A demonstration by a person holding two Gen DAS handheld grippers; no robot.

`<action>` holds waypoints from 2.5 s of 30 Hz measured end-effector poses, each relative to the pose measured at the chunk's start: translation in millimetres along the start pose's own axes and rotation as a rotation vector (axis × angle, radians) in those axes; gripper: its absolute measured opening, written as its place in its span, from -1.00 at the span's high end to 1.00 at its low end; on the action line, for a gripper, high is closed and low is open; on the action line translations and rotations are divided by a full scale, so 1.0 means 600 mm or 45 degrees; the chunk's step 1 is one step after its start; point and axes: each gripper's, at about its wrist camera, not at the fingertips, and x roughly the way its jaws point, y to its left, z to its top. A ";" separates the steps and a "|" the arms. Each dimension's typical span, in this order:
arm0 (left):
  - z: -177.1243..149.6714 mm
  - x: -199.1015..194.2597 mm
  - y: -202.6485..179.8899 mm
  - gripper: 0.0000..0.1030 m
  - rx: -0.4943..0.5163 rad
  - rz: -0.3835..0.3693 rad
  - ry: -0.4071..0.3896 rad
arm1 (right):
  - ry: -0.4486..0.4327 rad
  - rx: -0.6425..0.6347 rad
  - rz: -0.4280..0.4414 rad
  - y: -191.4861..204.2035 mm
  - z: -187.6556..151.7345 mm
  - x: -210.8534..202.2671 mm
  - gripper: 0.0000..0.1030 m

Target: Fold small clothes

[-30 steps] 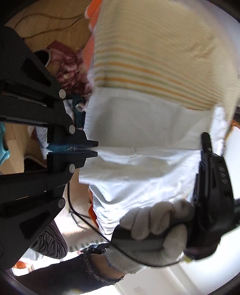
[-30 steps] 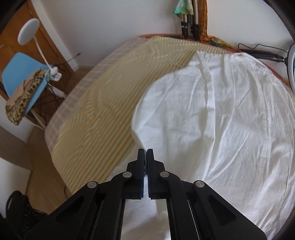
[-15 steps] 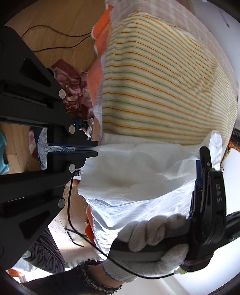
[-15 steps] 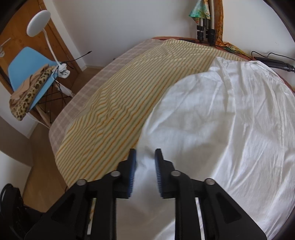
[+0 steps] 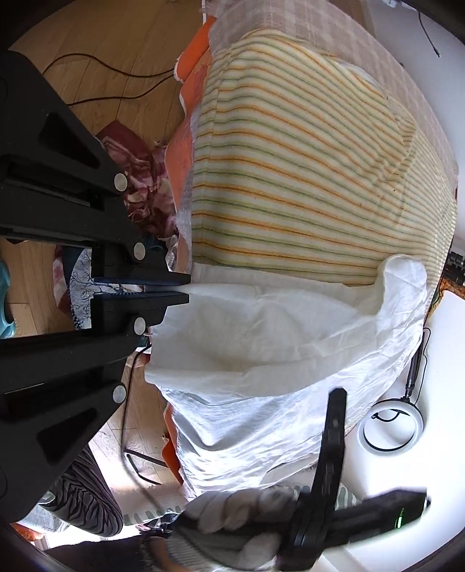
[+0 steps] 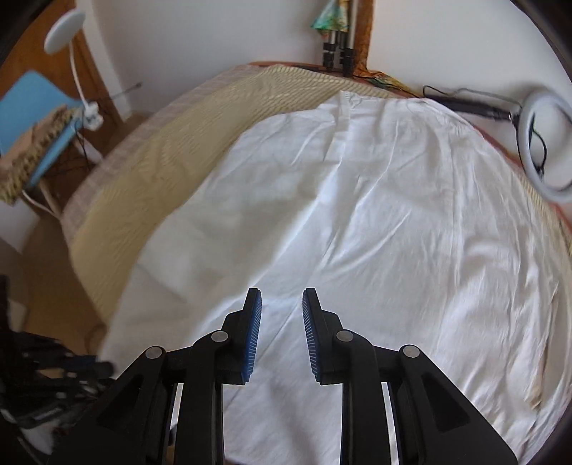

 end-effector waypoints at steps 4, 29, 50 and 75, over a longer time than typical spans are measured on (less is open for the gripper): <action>0.000 0.006 -0.001 0.99 -0.006 -0.012 0.015 | -0.056 -0.111 0.139 0.069 -0.016 -0.017 0.58; 0.026 -0.014 0.021 0.90 -0.122 0.023 -0.108 | 0.013 -0.190 0.194 0.098 -0.053 -0.013 0.60; 0.021 0.009 -0.012 0.92 -0.082 -0.050 -0.087 | 0.005 -0.069 0.147 0.041 0.005 -0.063 0.09; 0.018 -0.028 -0.092 0.94 0.146 -0.058 -0.170 | 0.235 0.032 -0.097 0.085 0.206 0.189 0.93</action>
